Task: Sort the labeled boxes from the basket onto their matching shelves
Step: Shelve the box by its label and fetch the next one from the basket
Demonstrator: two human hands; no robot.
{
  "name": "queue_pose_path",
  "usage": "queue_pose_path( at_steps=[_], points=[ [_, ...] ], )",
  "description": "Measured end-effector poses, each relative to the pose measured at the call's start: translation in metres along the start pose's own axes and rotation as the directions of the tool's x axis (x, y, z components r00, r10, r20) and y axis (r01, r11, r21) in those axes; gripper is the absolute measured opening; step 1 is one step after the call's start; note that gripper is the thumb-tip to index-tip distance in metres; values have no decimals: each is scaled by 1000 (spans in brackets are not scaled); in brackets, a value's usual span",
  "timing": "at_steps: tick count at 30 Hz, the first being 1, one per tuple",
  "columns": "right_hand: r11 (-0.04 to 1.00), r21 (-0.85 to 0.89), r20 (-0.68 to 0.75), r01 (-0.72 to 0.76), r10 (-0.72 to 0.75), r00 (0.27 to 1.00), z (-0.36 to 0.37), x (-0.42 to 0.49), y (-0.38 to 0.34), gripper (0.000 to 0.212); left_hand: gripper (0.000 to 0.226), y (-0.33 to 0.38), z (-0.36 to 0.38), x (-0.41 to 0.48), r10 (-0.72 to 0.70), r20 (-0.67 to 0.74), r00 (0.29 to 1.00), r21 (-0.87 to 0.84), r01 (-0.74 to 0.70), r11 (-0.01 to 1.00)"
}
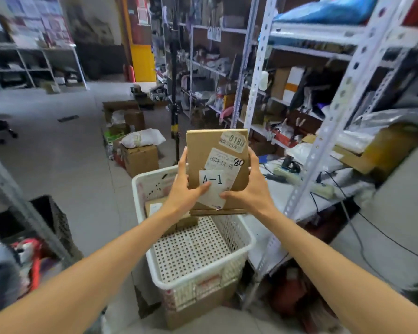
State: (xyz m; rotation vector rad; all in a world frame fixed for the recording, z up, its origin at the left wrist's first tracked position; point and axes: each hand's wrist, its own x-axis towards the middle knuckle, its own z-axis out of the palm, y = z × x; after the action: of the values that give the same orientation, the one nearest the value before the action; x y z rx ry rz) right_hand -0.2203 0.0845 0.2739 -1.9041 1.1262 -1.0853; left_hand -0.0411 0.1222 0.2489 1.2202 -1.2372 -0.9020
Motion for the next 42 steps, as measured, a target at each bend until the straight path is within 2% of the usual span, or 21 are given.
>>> queue_pose_path(
  at_steps=[6, 9, 13, 16, 20, 24, 29, 34, 36, 39, 42],
  points=[
    [996, 36, -99, -85, 89, 991, -50, -97, 19, 125, 101, 1, 66, -66, 6, 51, 999, 24, -7, 1000],
    [991, 1, -206, -136, 133, 969, -90, -141, 25, 125, 90, 13, 115, -88, 58, 161, 985, 25, -63, 998],
    [975, -99, -364, -197, 149, 920, -161, -184, 26, 129, 77, 38, 195, -95, 104, 287, 952, -74, -87, 994],
    [958, -129, -502, -256, 160, 850, -222, -217, 25, 130, 77, 63, 264, -102, 148, 431, 890, -176, -77, 981],
    [903, -195, -677, -382, 157, 719, -303, -266, 13, 132, 83, 101, 357, -117, 253, 630, 734, -320, -51, 946],
    [818, -231, -843, -526, 101, 528, -367, -322, -12, 127, 82, 144, 445, -139, 379, 769, 515, -422, -36, 906],
    [730, -155, -969, -665, 21, 248, -414, -395, -56, 122, 90, 196, 536, -192, 478, 835, 272, -496, -5, 869],
    [687, -95, -995, -720, -76, 59, -425, -454, -98, 123, 88, 232, 583, -253, 577, 817, -11, -566, 176, 805],
    [674, -66, -995, -736, -98, 0, -422, -467, -106, 123, 87, 236, 596, -269, 595, 800, -85, -562, 243, 791],
    [649, -14, -988, -760, -127, -90, -418, -475, -103, 125, 85, 232, 612, -280, 581, 799, -159, -523, 295, 800],
    [632, 9, -980, -775, -148, -133, -419, -478, -89, 125, 86, 221, 627, -283, 564, 798, -211, -491, 316, 812]
  ],
)
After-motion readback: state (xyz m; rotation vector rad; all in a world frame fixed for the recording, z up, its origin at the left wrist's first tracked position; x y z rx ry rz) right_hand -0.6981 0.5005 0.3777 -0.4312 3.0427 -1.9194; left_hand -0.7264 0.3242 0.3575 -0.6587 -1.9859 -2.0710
